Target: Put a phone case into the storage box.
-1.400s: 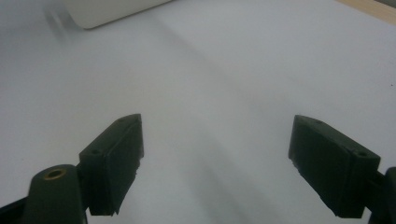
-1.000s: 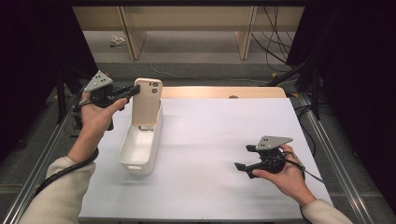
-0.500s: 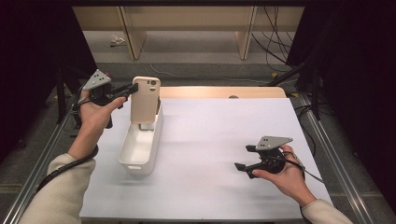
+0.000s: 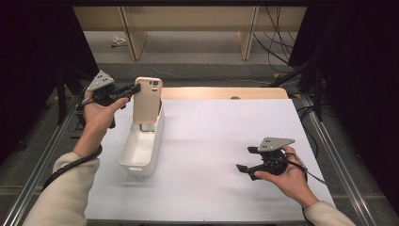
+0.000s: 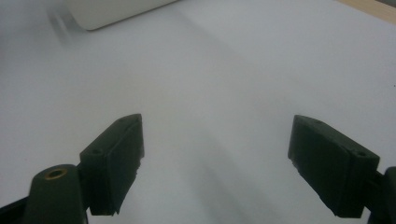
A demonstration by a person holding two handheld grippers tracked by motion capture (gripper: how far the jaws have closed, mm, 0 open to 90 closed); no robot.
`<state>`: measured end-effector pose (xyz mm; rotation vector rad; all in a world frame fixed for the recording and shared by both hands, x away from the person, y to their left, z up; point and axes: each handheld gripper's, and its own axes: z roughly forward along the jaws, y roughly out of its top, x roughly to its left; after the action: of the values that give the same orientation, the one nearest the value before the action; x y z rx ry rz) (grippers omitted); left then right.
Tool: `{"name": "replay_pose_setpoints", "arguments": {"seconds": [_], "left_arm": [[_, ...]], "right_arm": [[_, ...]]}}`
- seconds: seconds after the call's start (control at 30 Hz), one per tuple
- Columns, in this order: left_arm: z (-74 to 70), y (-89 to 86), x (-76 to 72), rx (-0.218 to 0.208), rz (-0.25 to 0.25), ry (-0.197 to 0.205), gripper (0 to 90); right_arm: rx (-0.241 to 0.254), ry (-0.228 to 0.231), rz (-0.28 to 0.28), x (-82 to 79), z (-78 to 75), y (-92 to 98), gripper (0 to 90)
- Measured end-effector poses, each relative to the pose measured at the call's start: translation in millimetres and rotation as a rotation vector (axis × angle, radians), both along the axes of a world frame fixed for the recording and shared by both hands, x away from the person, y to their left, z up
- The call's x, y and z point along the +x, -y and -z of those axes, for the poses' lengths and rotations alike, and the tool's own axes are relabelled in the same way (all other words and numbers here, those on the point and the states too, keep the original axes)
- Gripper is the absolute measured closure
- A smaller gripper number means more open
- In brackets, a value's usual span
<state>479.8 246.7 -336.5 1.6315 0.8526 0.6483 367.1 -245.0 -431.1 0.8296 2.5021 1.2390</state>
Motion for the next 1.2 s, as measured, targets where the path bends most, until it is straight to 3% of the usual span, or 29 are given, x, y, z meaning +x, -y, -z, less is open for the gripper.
{"name": "replay_pose_setpoints", "arguments": {"seconds": [1.2], "left_arm": [[16.6, 1.0, 8.9, 0.012, -0.005, -0.015, 81.1]], "right_arm": [[0.038, 0.01, 0.009, -3.9, -3.0, 7.9, 17.4]]}}
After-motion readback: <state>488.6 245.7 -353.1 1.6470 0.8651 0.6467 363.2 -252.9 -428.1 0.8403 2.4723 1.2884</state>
